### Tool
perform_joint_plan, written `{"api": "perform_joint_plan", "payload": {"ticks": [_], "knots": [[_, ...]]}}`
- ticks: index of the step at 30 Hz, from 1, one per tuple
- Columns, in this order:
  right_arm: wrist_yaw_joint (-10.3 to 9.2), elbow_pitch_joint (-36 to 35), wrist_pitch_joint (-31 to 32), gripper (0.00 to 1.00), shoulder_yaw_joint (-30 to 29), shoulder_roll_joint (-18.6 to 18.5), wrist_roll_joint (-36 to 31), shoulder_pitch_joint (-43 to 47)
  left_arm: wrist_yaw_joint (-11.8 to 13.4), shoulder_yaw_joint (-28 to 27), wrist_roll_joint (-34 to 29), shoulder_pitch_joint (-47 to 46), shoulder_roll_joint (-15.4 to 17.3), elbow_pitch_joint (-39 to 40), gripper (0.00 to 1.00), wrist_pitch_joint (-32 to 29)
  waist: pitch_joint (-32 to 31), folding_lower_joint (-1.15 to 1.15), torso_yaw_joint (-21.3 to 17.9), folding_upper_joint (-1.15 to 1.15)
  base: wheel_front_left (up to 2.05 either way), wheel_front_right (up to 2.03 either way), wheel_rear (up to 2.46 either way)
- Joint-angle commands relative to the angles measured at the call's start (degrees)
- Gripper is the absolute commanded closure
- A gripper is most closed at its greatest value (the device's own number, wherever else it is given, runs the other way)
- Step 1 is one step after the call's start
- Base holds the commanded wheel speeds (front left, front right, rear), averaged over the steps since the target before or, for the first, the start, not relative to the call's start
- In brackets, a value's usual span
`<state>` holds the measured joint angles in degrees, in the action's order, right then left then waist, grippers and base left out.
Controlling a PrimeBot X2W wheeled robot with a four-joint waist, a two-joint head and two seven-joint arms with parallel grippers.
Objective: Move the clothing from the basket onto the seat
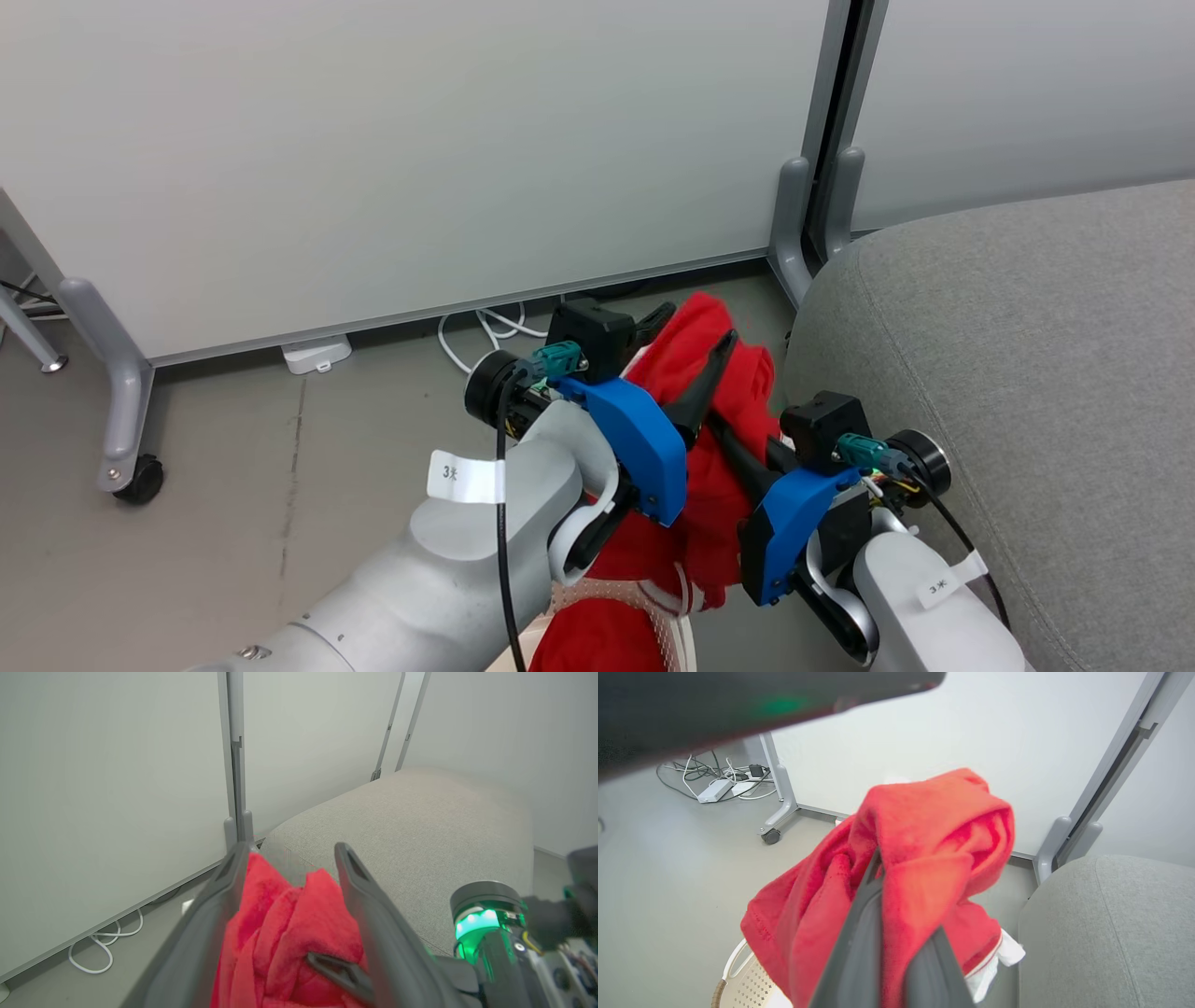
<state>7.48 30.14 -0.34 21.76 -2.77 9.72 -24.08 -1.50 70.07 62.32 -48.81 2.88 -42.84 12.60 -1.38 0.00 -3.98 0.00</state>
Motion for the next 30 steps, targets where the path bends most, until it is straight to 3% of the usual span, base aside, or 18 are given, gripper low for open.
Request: {"api": "perform_joint_plan", "payload": {"ticks": [1, 7, 16, 22, 30], "knots": [[0.03, -0.52, -0.17, 1.00, -0.26, -0.20, -0.19, 0.38, -0.53, -0.37, -0.38, 0.43, 0.01, -0.37, 0.00, 0.78, 0.07, 0.00, 0.05, 0.00, 0.00, 0.00, 0.00], [0.03, -1.09, -0.14, 1.00, -0.63, -0.20, -0.15, 0.44, -0.14, -3.05, -3.07, 3.24, 2.21, 0.27, 0.00, 2.58, 0.27, 0.00, 0.27, 0.00, 0.00, 0.00, 0.00], [0.03, -3.64, -0.66, 1.00, -2.53, -0.20, -0.92, 0.78, 2.16, -17.95, -16.17, 15.77, 7.49, 12.26, 0.00, 2.60, 0.79, 0.00, 0.97, 0.00, 0.00, 0.00, 0.00], [0.03, -5.21, -0.87, 1.00, -2.99, -0.20, -1.19, 0.85, 1.09, -27.36, -25.11, 24.90, 9.46, 19.13, 0.00, 2.62, 1.06, 0.00, 1.13, 0.00, 0.00, 0.00, 0.00], [0.03, -6.33, -0.64, 1.00, -3.87, -0.20, -1.61, 1.31, -0.59, -35.57, -32.66, 32.99, 8.97, 22.64, 0.00, 2.62, 1.04, 0.00, 1.56, 0.00, 0.00, 0.00, 0.00]]}}
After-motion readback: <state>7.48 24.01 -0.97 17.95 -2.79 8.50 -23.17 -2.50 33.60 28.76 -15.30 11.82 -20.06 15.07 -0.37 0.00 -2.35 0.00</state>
